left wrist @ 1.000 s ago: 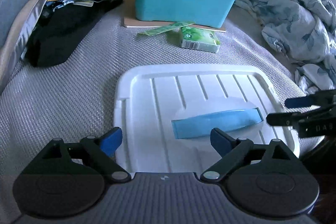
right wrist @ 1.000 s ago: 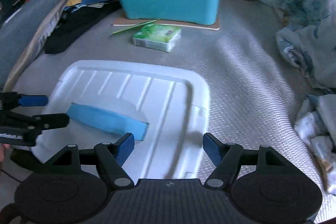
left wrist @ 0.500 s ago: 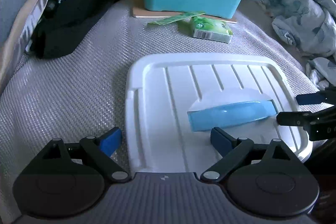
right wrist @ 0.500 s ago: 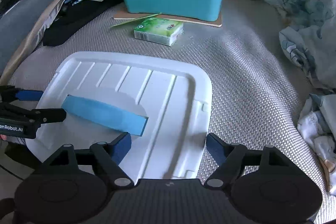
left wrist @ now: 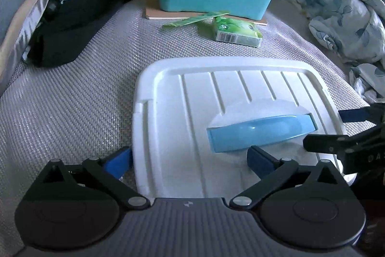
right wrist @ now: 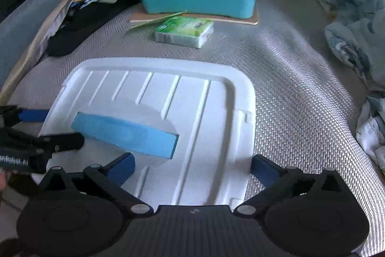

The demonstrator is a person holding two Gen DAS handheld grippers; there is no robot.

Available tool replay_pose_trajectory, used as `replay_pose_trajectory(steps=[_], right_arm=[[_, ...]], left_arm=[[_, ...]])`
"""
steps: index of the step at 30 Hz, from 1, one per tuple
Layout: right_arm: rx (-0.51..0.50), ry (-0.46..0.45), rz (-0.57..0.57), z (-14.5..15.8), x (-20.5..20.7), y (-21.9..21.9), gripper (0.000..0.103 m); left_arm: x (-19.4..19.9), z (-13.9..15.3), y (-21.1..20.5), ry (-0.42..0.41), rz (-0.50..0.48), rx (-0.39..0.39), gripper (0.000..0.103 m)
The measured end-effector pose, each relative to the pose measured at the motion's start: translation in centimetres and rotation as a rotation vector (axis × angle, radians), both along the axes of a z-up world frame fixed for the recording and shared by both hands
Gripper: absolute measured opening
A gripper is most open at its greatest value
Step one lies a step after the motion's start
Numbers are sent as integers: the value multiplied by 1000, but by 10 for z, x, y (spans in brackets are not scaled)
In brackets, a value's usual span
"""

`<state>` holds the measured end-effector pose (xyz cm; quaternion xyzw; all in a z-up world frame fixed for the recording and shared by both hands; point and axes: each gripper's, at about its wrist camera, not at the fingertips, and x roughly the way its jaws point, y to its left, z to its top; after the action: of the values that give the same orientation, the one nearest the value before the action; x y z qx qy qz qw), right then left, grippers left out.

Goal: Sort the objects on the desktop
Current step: 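Lift the white lid with both tools toward the turquoise bin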

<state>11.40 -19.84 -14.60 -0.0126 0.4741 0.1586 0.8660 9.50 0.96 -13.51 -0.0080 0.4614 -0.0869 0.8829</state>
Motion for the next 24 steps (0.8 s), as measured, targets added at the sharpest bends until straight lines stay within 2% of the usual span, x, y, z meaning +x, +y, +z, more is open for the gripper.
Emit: replay_pose_trajectory(steps=[24], right_arm=[[-47,-57,-63,-2,-7,14,103]], left_arm=[[-7,-1,-11,-46,51,51,103]])
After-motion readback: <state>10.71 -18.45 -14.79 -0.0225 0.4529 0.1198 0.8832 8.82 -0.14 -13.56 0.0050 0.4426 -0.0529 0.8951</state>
